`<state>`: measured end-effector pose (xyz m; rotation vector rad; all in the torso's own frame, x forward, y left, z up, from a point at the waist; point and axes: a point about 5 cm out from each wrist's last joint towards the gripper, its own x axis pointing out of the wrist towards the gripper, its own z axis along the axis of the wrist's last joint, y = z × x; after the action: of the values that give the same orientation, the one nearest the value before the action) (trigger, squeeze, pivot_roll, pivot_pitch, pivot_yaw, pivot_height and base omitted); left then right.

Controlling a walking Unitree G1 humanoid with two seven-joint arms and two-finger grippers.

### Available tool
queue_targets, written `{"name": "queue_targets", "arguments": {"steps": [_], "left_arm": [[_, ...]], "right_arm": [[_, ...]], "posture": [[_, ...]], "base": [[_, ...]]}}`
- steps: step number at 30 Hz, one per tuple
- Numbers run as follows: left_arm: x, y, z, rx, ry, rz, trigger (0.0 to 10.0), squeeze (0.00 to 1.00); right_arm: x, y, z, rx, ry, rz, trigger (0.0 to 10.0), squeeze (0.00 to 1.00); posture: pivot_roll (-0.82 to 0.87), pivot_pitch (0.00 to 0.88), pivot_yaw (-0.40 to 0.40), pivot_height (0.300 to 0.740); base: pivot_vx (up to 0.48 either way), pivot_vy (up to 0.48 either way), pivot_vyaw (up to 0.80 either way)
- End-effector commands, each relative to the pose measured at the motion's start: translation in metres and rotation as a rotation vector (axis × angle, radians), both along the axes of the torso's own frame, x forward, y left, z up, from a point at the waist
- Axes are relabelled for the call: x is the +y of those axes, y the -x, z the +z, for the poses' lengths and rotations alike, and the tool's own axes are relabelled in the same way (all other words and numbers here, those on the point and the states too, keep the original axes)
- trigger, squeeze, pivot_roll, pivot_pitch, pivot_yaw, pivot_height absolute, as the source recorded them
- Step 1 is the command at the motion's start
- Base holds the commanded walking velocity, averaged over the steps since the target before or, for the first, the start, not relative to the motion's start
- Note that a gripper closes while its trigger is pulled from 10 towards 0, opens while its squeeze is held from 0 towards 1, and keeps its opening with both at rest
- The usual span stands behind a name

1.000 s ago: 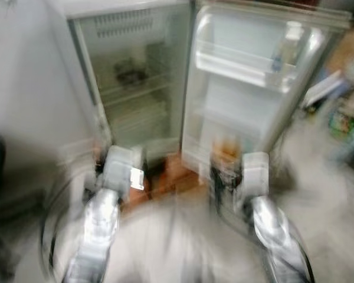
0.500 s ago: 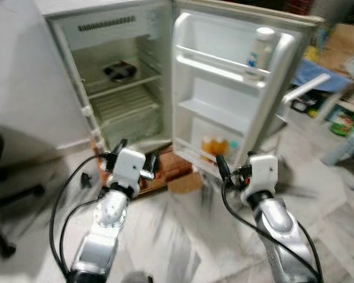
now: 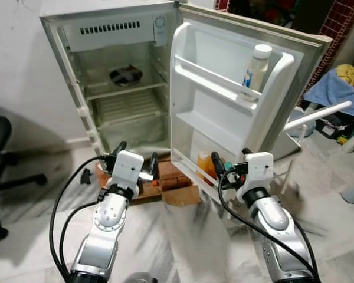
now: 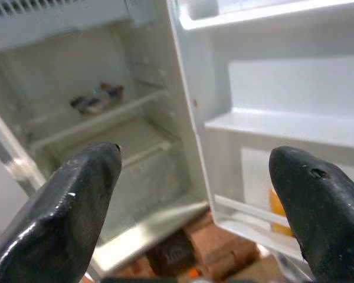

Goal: Restocking fridge

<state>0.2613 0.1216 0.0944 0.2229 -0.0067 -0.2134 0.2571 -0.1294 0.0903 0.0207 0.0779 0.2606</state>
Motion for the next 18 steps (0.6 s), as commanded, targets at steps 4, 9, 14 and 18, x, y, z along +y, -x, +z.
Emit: {"name": "queue_targets", "arguments": {"steps": [4,9,14,18], "left_arm": [[-0.0018,-0.0009,0.0033,-0.006,0.010,-0.005,10.0,0.00],[-0.0022,0.0012,0.0025,-0.008,0.001,-0.010,10.0,0.00],[-0.0027,0.0024,0.0024,-0.017,-0.028,-0.023,10.0,0.00],[-0.0012,0.0028,0.0016,-0.017,-0.040,-0.019,10.0,0.00]], "right_arm": [[-0.0028,-0.0013,-0.0020,0.015,0.016,0.011,10.0,0.00],[-0.0017,-0.0010,-0.0043,0.027,0.024,0.031,10.0,0.00],[-0.0011,-0.0008,-0.0048,0.031,0.024,0.040,10.0,0.00],[-0.0013,-0.0011,-0.0028,0.012,0.032,0.042,10.0,0.00]], "posture": [[0.05,0.003,-0.010,0.740],[0.05,0.007,-0.011,0.740],[0.05,0.010,-0.010,0.740],[0.05,0.013,-0.008,0.740]], "base": [[0.000,-0.480,0.00],[0.000,-0.480,0.00],[0.000,-0.480,0.00],[0.000,-0.480,0.00]]}}
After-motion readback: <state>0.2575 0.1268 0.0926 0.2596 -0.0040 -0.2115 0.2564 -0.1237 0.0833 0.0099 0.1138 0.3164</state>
